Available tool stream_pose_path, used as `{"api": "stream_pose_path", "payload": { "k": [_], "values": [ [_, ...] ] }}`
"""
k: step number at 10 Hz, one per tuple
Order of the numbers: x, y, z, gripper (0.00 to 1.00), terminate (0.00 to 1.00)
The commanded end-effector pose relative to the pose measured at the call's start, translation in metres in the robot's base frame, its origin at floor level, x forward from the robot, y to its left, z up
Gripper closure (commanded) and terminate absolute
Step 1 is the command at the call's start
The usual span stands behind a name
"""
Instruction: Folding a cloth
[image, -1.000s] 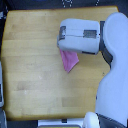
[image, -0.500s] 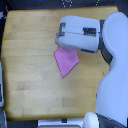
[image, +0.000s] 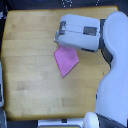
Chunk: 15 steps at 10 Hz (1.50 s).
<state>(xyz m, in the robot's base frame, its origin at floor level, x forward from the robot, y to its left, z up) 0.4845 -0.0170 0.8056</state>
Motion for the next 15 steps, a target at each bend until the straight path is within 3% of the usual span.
{"api": "stream_pose_path", "payload": {
  "k": [1, 3, 9, 12, 15],
  "values": [
    [0.039, -0.011, 0.044, 0.0, 0.0],
    [0.051, -0.031, 0.075, 0.0, 0.0],
    [0.093, -0.072, 0.132, 0.0, 0.0],
    [0.111, -0.119, 0.16, 0.0, 0.0],
    [0.103, -0.174, 0.172, 0.0, 0.0]
  ]
}}
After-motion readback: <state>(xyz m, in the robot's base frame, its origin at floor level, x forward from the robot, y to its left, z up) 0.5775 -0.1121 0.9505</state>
